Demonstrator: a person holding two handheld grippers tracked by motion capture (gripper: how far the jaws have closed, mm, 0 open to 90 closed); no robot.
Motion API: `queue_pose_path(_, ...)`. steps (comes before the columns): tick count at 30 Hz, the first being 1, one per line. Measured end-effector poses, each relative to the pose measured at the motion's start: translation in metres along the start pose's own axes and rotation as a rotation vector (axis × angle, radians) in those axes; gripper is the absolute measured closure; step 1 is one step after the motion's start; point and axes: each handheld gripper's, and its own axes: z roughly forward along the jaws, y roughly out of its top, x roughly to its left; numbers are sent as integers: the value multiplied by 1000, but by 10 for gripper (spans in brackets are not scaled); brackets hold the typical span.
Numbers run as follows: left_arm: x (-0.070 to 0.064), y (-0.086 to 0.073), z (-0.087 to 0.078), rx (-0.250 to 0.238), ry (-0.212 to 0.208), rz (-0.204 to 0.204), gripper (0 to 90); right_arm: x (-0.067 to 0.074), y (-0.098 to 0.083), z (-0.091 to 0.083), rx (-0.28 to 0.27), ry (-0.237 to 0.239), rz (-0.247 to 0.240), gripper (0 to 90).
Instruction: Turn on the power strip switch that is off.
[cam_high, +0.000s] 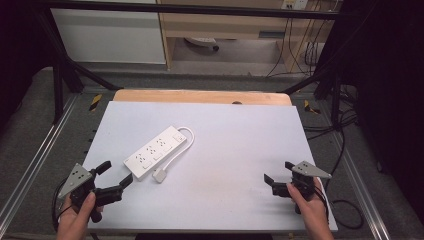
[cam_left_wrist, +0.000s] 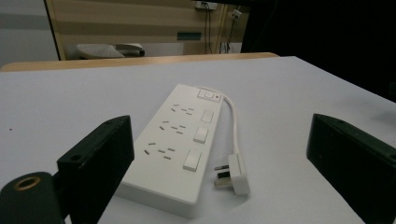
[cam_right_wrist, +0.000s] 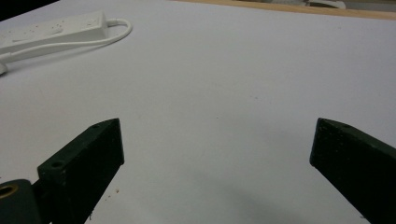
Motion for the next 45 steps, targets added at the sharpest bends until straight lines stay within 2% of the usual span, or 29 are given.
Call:
queue_pose_path(7, -5, 8, -1, -5, -3, 23, 65, 1, 0, 1, 6, 0, -8, 32)
queue_pose_path(13, -4, 12, 3, -8, -1, 5, 72, -3, 1, 1, -14, -1, 3, 37)
queue_pose_path(19, -6, 18, 12, -16, 6, 2, 78, 0, 1, 1, -10, 2, -12, 37)
queue_pose_path(32, -18, 28, 25, -4, -41, 45, 81, 6, 3, -1, -6, 1, -38, 38)
queue_pose_path(35, -19, 28, 27, 0, -4, 35, 73, 6, 3, -1, -3, 3, -38, 40)
queue_pose_path(45, -14, 37, 31, 0, -2, 45, 76, 5, 3, -2, 2, 17, -35, 41)
